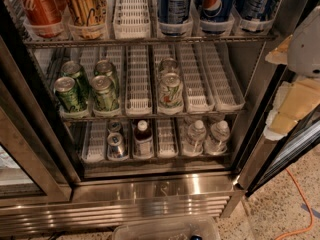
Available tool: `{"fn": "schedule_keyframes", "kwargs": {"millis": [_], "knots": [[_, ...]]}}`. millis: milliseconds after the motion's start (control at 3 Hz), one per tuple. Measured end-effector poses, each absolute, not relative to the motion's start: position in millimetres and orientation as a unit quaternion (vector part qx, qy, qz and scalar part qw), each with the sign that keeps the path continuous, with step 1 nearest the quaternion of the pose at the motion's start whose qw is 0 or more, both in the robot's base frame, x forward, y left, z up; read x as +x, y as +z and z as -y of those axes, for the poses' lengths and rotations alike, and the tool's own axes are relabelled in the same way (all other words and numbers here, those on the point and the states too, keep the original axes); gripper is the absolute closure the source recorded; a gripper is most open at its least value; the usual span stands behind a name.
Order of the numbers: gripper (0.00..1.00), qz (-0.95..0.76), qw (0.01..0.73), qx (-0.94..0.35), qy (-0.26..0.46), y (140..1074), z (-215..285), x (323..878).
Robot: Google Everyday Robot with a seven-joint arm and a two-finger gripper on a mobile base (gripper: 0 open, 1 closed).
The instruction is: Pick orange can from middle shelf of fridge
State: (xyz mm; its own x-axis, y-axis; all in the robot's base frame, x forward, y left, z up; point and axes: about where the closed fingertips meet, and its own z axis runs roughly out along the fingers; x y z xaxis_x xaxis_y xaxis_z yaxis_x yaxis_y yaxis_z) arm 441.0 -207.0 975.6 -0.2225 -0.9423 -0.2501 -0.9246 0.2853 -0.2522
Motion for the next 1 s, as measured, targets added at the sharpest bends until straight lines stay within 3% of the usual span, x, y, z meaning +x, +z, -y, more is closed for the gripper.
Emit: {"fn": "schedule_keyframes", "kwargs": {"millis": [1000], "knots": [[0.00, -0.742, 0.324, -0.584, 0.061, 1001, 96, 450]]}}
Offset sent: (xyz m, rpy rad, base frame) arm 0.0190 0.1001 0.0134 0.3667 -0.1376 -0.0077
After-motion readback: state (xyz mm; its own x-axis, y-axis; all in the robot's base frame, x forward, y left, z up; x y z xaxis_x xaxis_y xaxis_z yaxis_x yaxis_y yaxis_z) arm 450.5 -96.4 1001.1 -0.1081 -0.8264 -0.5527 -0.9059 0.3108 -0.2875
